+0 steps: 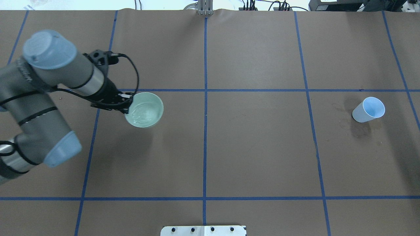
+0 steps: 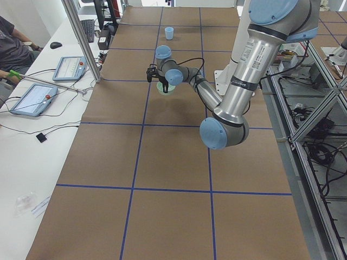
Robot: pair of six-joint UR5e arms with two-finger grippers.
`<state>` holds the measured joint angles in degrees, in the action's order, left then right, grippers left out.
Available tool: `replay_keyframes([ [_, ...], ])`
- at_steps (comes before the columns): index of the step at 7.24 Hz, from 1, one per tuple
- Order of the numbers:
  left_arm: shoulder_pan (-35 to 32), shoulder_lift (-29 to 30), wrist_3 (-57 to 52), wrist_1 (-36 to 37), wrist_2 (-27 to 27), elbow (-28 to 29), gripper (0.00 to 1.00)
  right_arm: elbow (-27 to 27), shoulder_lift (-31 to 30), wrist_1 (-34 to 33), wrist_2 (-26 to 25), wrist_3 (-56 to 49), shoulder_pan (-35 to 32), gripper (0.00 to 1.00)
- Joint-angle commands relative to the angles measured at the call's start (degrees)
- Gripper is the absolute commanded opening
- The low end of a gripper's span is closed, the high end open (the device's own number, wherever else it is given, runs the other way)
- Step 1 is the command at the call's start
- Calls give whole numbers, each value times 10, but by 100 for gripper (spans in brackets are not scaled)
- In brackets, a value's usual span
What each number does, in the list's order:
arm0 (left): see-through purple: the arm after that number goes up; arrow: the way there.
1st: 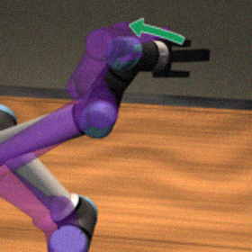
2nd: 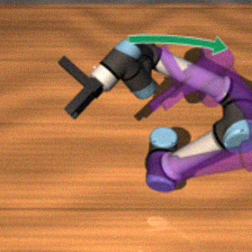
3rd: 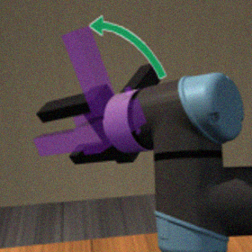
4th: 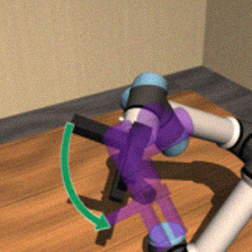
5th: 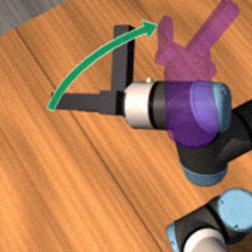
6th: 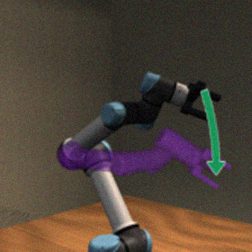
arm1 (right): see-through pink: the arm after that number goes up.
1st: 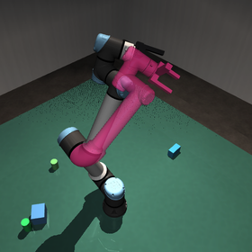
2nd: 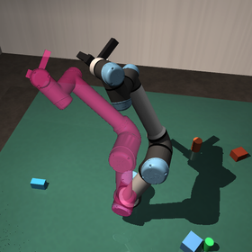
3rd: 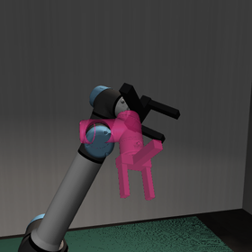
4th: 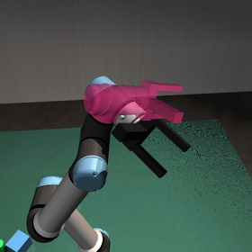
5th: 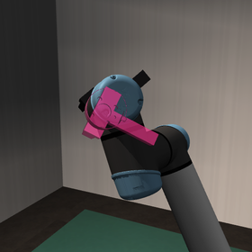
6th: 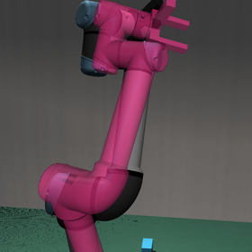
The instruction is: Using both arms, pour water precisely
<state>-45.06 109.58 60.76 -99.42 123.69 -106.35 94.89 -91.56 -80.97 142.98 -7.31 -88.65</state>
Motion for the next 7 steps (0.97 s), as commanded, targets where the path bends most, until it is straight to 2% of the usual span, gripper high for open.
replay_keyframes([
  [1, -83, -145, -154, -50, 42, -17, 0, -1, 0, -4, -15, -1, 12, 99],
  [2, -115, -191, -220, -76, 60, 0, 0, 0, 1, -5, -20, -2, 16, 99],
  [3, -145, -206, -264, -85, 65, 26, 0, -1, 0, -5, -23, -2, 19, 99],
  [5, -207, -208, -366, -87, 115, 110, 0, -2, 0, -17, -29, -30, 20, 99],
  [6, -206, -207, -362, -86, 115, 119, 0, 0, 1, -37, -52, -64, 20, 99],
  [7, -205, -206, -361, -86, 115, 123, 0, 0, 1, -60, -55, -77, 13, 99],
])
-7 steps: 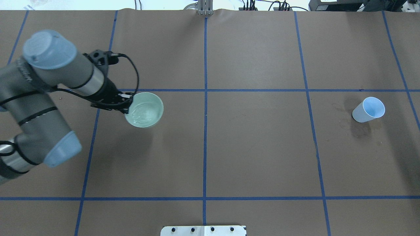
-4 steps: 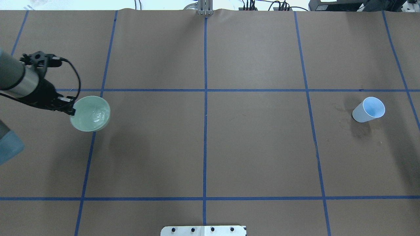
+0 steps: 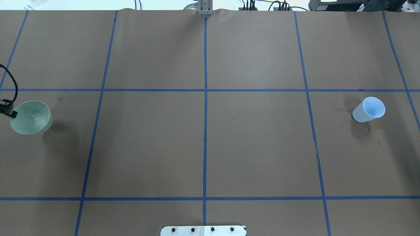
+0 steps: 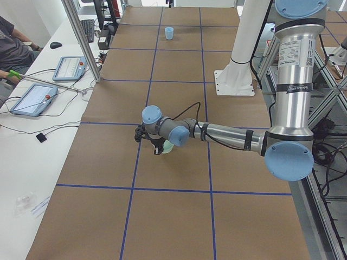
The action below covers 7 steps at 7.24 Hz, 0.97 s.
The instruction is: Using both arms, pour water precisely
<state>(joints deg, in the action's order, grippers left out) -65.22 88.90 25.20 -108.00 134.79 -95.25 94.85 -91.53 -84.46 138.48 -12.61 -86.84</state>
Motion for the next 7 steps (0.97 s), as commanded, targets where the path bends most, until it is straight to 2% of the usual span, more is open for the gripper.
replay_keyframes([
  [1, -2, 1, -3, 0, 4, 15, 0, 2, 1, -27, -10, -28, -9, 99],
  [2, -2, 2, -3, 0, 4, 15, 0, 3, 1, -27, -9, -28, -6, 99],
  [3, -2, 3, -3, 0, 5, 21, 8, 4, 1, -27, -9, -28, -6, 99],
  [4, 0, 4, -4, 1, 4, 25, 23, 4, 2, -27, -8, -28, -5, 99],
  [5, 0, 6, -6, 0, 4, 35, 63, 6, 3, -27, -4, -28, -5, 99],
  [6, 0, 7, -5, -1, 4, 33, 95, 9, 4, -27, -2, -28, -5, 99],
  [7, 0, 9, -4, 1, 11, 15, 99, 21, 2, -28, -1, -27, -8, 99],
])
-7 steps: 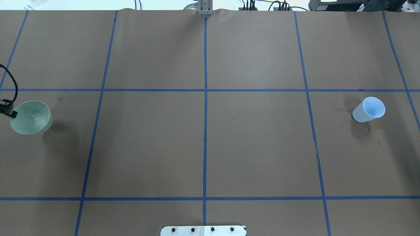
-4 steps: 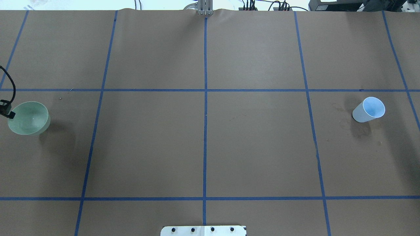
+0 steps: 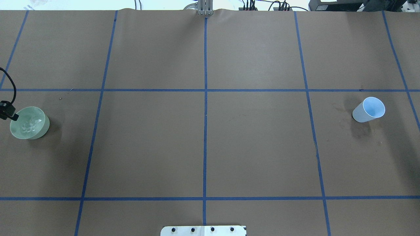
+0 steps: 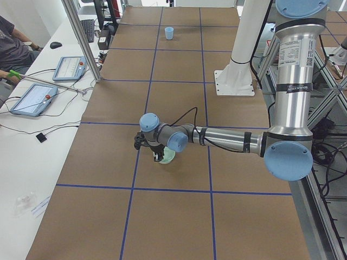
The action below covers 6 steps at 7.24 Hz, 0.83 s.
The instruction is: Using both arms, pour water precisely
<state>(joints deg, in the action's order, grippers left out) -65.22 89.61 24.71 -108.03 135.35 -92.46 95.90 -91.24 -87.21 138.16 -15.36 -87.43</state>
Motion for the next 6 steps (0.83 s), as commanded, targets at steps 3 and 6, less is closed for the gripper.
replay_keyframes([
  [3, -85, -4, -18, 7, -4, -118, 99, 14, 20, -62, -5, 3, -10, 99],
  [6, -195, -38, -181, 93, 3, -92, 100, 11, 26, -102, -8, 2, -6, 99],
])
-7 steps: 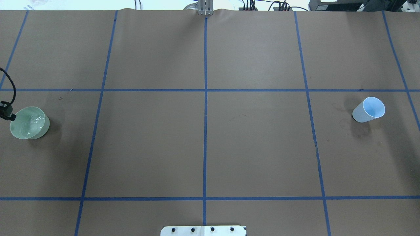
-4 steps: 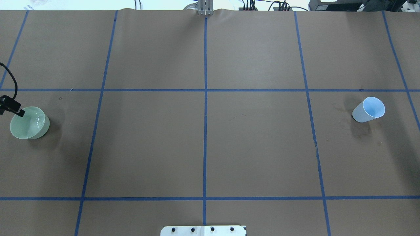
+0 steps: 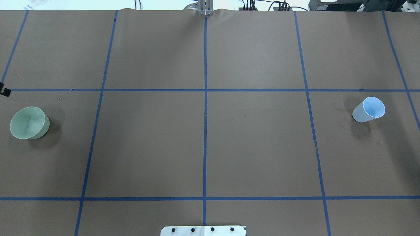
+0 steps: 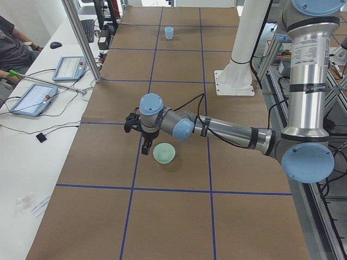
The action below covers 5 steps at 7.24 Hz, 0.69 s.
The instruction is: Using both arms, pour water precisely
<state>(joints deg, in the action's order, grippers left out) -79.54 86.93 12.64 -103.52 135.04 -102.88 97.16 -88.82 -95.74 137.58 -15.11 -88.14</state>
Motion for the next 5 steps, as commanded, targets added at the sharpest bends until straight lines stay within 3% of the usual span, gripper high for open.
replay_keyframes([
  [1, -85, -14, -70, 73, 60, 31, 100, -4, 9, -24, -27, 0, -11, 99],
  [2, -112, -28, -74, 75, 78, 20, 100, 7, 12, -24, -40, 1, -30, 99],
  [4, -116, -60, -63, 79, 12, -40, 100, 25, -8, -24, -51, 5, -32, 99],
  [5, -113, -55, -67, 79, 9, -23, 100, 20, -7, -23, -51, 7, -31, 99],
])
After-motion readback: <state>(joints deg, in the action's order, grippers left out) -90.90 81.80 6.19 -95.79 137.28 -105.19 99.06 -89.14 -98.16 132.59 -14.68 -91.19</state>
